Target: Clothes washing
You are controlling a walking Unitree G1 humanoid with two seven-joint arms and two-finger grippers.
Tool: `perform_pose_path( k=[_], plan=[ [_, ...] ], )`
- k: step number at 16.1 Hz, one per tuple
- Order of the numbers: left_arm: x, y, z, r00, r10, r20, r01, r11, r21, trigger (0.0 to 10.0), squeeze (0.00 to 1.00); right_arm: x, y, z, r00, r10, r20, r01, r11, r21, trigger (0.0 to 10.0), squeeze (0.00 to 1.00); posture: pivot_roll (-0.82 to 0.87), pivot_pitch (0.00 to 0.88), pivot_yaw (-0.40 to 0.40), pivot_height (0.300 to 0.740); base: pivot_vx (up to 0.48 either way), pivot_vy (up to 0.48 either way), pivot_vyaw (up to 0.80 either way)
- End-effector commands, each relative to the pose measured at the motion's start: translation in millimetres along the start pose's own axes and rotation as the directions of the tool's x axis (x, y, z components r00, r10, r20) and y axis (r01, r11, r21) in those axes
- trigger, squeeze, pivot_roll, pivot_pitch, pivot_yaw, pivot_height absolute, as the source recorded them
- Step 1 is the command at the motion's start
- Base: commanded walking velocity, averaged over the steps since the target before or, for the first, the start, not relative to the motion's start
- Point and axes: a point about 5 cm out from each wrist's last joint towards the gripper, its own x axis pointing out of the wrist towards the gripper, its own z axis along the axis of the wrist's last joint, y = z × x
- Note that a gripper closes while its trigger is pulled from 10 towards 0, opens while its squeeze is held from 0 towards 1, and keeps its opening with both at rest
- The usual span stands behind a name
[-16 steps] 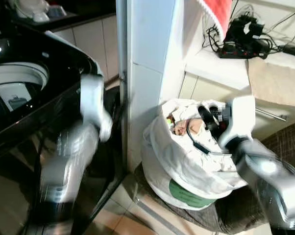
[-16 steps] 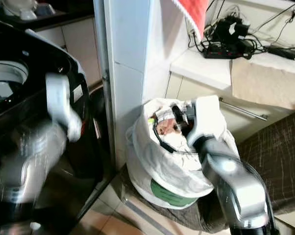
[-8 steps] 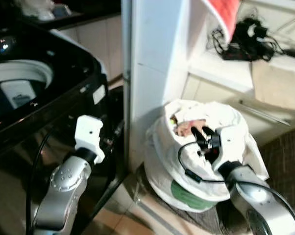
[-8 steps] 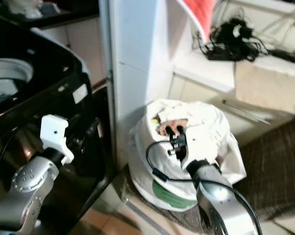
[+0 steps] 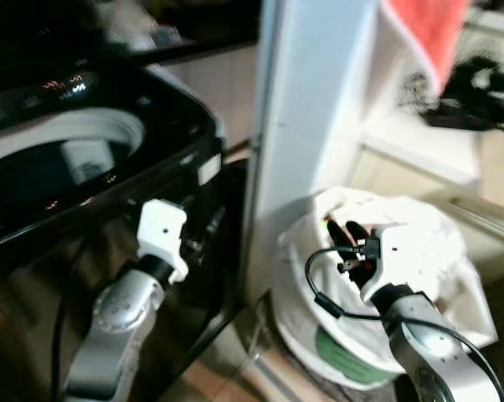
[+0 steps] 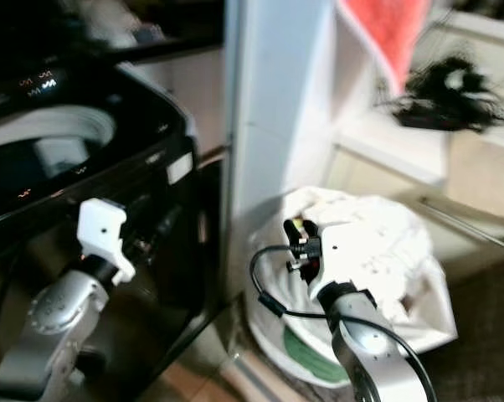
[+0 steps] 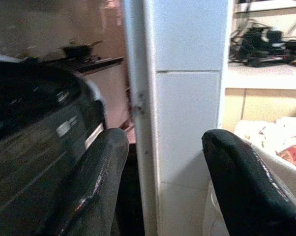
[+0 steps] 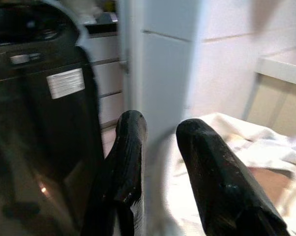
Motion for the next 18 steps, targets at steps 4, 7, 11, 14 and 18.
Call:
perform_pose_path(
  k=[4, 7, 11, 14, 18],
  plan=[
    [6.4, -6.5, -0.8, 1.000, -0.028, 0.008, 0.028, 0.999, -0.041, 10.0, 0.00, -4.6, -7.8, 5.8, 0.999, -0.037, 0.004, 0.037, 0.999, 0.018, 10.0, 0.00, -0.03, 0.000, -0.019, 0.740, 0.144, 0.000, -0.60],
    [6.9, -9.3, -2.3, 0.999, -0.040, -0.006, 0.039, 0.998, -0.051, 10.0, 0.00, -3.0, -12.0, 8.9, 0.997, -0.074, 0.000, 0.074, 0.997, 0.010, 10.0, 0.00, -0.04, 0.000, -0.019, 0.740, 0.000, 0.000, 0.00],
    [8.5, -7.1, -3.5, 0.999, -0.036, -0.008, 0.036, 0.999, -0.034, 10.0, 0.00, 6.7, -29.1, 14.5, 0.987, -0.158, -0.035, 0.156, 0.987, -0.048, 10.0, 0.00, -0.05, 0.000, -0.021, 0.740, 0.000, 0.000, 0.00],
    [9.3, -9.9, -3.1, 0.997, -0.071, -0.007, 0.071, 0.997, -0.032, 10.0, 0.00, 6.3, -30.6, 13.0, 0.986, -0.151, -0.064, 0.150, 0.989, -0.019, 10.0, 0.00, -0.05, 0.000, -0.028, 0.740, 0.000, 0.000, 0.00],
    [12.7, -13.1, 0.0, 0.997, -0.078, 0.012, 0.078, 0.997, -0.023, 10.0, 0.00, 0.3, -22.5, 11.4, 0.991, -0.115, -0.074, 0.114, 0.993, -0.011, 10.0, 0.00, -0.05, 0.000, -0.026, 0.740, 0.000, 0.464, -0.74]
  ],
)
